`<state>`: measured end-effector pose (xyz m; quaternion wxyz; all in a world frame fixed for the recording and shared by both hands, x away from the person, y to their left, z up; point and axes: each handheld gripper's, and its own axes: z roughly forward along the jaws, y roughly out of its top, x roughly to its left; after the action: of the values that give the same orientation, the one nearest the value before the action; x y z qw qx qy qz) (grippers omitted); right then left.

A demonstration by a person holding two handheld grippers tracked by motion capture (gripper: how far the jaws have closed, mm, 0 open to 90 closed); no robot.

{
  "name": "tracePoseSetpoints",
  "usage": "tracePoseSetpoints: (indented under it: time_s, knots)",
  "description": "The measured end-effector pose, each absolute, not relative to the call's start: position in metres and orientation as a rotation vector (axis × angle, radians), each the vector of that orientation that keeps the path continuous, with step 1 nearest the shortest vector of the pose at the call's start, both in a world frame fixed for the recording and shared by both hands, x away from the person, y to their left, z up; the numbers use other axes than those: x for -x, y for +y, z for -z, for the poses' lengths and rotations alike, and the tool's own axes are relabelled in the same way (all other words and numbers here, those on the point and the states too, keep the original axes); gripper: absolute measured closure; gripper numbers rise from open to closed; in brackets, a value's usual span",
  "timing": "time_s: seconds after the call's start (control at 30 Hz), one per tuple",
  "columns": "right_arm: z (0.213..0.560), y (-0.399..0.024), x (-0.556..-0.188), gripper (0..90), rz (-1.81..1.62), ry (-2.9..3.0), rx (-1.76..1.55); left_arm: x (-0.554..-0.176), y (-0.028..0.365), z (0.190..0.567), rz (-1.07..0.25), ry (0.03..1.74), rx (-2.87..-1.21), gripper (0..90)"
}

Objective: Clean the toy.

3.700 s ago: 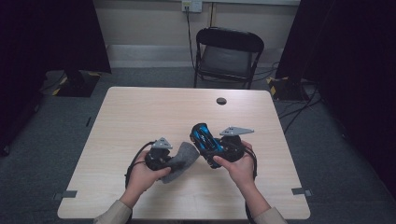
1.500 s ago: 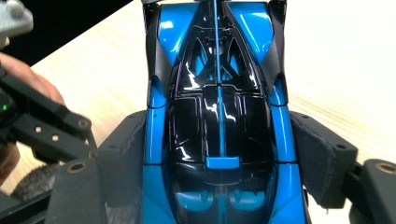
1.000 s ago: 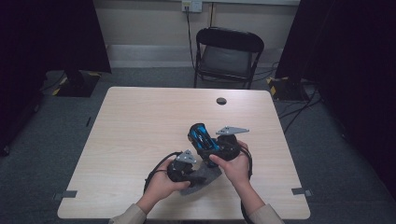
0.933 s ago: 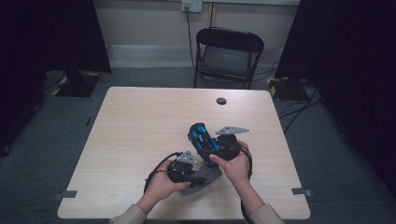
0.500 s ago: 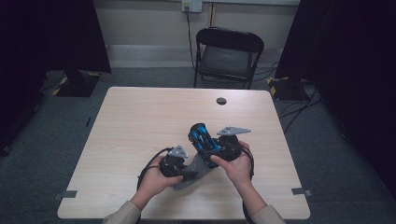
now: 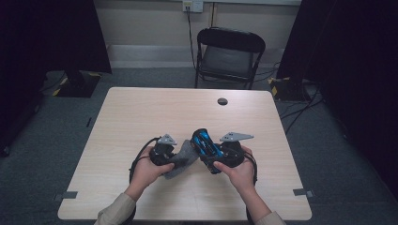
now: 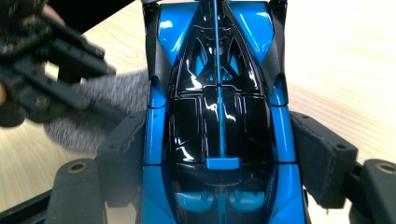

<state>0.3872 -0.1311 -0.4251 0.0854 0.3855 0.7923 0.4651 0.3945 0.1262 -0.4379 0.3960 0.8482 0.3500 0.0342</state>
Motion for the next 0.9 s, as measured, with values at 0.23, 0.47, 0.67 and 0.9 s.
tracePoseSetpoints:
  time_s: [0.23, 0.47, 0.67, 0.9]
  knots:
    - [0.429, -0.131, -0.382, 26.4, -1.379, 2.371, -1.134, -0.402, 0.130, 0.437, -0.096, 0.922, -2.135, 69.4]
    - [0.433, -0.125, -0.380, 26.4, -1.361, 2.398, -1.116, -0.402, 0.124, 0.435, -0.096, 0.904, -2.113, 69.4]
    - [0.434, -0.123, -0.380, 26.4, -1.352, 2.401, -1.109, -0.398, 0.120, 0.433, -0.107, 0.868, -2.126, 69.5]
    - [0.435, -0.122, -0.380, 26.4, -1.354, 2.398, -1.112, -0.396, 0.119, 0.433, -0.097, 0.851, -2.130, 69.5]
